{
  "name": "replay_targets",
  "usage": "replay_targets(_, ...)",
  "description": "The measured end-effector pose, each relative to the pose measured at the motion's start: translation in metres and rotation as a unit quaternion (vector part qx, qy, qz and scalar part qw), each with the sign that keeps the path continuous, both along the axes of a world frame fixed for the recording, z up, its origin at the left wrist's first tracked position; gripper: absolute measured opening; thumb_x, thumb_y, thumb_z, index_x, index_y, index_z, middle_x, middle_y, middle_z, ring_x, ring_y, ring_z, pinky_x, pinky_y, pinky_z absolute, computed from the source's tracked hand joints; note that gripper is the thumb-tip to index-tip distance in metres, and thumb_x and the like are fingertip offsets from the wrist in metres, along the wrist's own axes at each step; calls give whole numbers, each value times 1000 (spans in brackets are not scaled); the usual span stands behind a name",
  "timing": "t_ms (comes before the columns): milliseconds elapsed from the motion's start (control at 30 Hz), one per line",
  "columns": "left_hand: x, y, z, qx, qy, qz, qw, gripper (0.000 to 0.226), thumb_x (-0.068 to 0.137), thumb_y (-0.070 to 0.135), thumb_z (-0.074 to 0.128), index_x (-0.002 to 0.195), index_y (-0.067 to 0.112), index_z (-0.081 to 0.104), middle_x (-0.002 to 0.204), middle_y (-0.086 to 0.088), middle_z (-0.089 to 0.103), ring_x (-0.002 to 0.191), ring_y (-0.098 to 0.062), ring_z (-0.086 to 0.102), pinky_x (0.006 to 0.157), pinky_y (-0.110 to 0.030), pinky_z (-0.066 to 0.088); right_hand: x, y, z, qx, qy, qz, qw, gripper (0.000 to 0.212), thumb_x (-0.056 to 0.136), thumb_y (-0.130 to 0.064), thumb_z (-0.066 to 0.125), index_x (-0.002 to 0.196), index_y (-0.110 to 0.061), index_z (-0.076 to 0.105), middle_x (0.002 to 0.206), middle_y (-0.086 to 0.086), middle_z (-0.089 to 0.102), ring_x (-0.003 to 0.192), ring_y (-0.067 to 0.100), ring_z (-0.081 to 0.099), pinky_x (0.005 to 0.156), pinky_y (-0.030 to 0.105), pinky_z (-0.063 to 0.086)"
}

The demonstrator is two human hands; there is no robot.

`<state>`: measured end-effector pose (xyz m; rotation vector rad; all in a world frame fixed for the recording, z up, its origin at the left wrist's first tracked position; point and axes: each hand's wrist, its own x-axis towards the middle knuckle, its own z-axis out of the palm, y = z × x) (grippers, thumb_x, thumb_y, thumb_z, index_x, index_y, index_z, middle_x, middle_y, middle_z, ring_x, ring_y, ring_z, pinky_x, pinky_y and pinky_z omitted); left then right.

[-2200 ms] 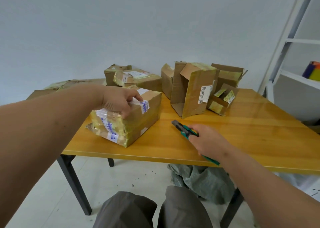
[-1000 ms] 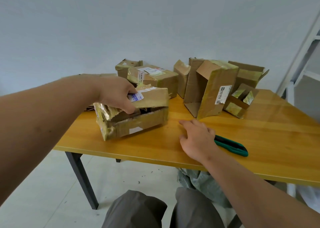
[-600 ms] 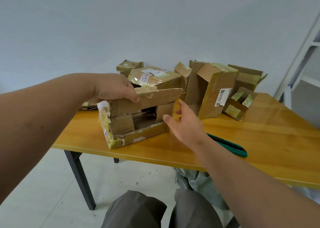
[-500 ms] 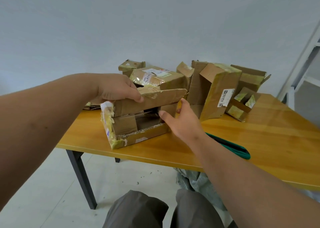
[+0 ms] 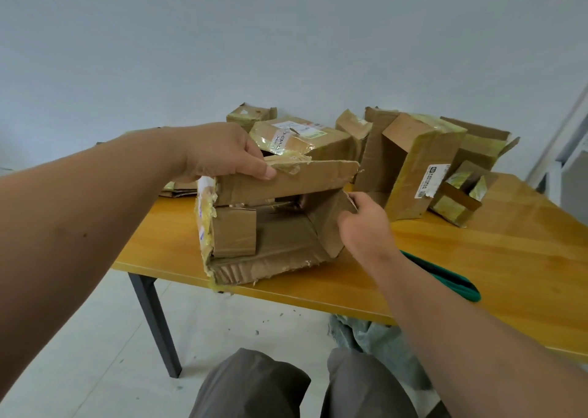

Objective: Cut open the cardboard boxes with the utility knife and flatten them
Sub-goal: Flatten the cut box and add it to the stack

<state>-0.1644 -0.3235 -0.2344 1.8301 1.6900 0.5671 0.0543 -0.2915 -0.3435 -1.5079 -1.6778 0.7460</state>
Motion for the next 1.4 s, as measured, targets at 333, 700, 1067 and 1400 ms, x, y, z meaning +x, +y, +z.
replay_targets(333,-4,-5,-8,160,302,158,926,63,74,78,52,78,16,59,72,-1,58,72,-15,52,61,-31,43,14,-10,-1,-54,93,23,994,27,96,-2,44,106,-17,65,104,15,66,103,35,60,77,44,51)
replay_targets(700,-13,-27,-70,307,-72,349,883,68,69,69,69,106,19,42,98,-3,51,90,-25,53,67,-32,44,11,-14,8,-65,165,49,983,35,103,-14,48,135,-25,57,117,3,65,105,24,60,80,33,53)
replay_targets(1067,-14,-28,-84,236,104,327,909,88,66,57,81,128,27,25,125,-4,47,81,-26,59,66,-45,56,5,-6,9,-118,298,47,946,30,101,-19,53,123,-37,59,110,8,68,104,29,61,79,40,50)
replay_targets(1400,-45,-33,-77,244,23,224,943,50,96,23,47,142,28,28,128,2,48,80,-23,58,64,-33,44,12,-4,7,-133,297,87,942,44,101,-10,51,134,-39,56,118,10,66,105,30,62,80,39,50)
